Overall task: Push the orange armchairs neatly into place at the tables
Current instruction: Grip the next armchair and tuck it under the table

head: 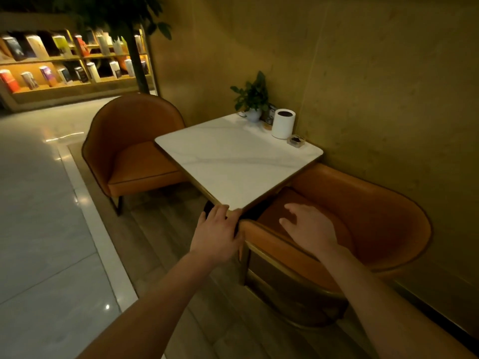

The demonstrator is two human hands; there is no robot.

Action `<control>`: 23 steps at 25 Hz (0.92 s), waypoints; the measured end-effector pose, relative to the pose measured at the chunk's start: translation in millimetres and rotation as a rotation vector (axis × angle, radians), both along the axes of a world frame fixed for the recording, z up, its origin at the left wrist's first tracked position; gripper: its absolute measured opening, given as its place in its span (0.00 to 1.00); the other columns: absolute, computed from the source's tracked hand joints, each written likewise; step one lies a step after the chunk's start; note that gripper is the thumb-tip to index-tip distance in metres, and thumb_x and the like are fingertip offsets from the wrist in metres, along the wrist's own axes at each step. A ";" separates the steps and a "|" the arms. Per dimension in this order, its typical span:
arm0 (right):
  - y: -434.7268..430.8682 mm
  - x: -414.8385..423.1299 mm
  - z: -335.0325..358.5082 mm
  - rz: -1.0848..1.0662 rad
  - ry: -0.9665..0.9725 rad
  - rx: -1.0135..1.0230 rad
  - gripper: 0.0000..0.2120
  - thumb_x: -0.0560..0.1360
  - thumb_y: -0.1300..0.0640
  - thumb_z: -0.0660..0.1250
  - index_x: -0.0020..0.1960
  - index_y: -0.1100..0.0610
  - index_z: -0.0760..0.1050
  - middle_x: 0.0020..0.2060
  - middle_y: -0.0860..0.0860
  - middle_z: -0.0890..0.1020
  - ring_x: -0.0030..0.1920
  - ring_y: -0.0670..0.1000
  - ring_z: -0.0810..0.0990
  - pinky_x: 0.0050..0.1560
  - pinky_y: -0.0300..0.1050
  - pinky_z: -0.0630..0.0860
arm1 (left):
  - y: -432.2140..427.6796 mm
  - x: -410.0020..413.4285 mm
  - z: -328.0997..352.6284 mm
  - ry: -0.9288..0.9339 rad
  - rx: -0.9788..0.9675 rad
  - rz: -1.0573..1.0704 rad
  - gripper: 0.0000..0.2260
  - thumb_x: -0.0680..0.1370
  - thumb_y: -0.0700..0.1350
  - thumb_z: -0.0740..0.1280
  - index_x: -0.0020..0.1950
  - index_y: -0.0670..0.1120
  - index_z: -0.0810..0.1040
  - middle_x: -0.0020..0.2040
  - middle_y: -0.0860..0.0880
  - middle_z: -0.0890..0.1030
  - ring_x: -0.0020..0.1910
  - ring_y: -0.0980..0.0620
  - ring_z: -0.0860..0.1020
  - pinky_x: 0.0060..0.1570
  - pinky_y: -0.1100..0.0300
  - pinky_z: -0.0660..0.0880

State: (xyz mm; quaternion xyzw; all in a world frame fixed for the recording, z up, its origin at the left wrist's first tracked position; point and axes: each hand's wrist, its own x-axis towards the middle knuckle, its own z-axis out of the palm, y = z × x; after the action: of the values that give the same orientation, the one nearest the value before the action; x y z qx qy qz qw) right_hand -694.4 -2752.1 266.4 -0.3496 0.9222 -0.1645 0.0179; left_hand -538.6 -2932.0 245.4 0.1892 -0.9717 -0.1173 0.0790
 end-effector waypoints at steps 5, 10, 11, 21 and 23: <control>-89.2 35.8 25.1 0.060 0.018 0.012 0.23 0.80 0.42 0.61 0.73 0.47 0.69 0.67 0.47 0.76 0.67 0.49 0.72 0.61 0.50 0.74 | -81.7 41.4 19.0 0.004 0.011 0.048 0.26 0.77 0.59 0.54 0.74 0.53 0.64 0.69 0.48 0.71 0.70 0.45 0.68 0.68 0.40 0.66; -178.3 55.0 35.0 0.194 -0.002 0.018 0.22 0.80 0.42 0.61 0.72 0.47 0.70 0.61 0.47 0.79 0.62 0.50 0.75 0.56 0.49 0.76 | -155.0 64.8 39.2 0.032 -0.001 0.078 0.25 0.80 0.57 0.58 0.76 0.54 0.62 0.74 0.49 0.68 0.74 0.48 0.64 0.74 0.42 0.59; -194.7 54.9 35.1 0.216 -0.001 0.021 0.21 0.80 0.43 0.61 0.70 0.47 0.71 0.60 0.48 0.80 0.60 0.50 0.75 0.55 0.49 0.76 | -168.6 68.5 41.4 0.029 0.004 0.086 0.24 0.81 0.58 0.58 0.76 0.54 0.62 0.74 0.50 0.68 0.74 0.48 0.64 0.74 0.43 0.58; -420.5 -5.9 25.7 0.460 -0.003 -0.012 0.23 0.79 0.39 0.60 0.72 0.45 0.69 0.65 0.45 0.77 0.62 0.49 0.75 0.56 0.45 0.73 | -358.3 46.2 42.9 -0.039 -0.045 0.294 0.29 0.76 0.66 0.50 0.74 0.57 0.64 0.68 0.53 0.72 0.66 0.50 0.72 0.66 0.49 0.68; -467.8 -20.9 24.3 0.511 -0.008 0.006 0.23 0.80 0.39 0.60 0.72 0.45 0.68 0.66 0.45 0.77 0.62 0.49 0.75 0.56 0.43 0.72 | -398.3 37.3 40.9 -0.057 -0.019 0.348 0.30 0.75 0.67 0.47 0.73 0.56 0.65 0.68 0.53 0.72 0.65 0.49 0.73 0.67 0.47 0.69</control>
State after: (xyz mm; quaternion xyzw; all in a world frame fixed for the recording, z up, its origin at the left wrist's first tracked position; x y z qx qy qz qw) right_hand -715.3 -3219.9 290.7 -0.5706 0.8043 -0.1533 0.0634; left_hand -501.3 -3330.3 286.4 0.3570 -0.9272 -0.0873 0.0722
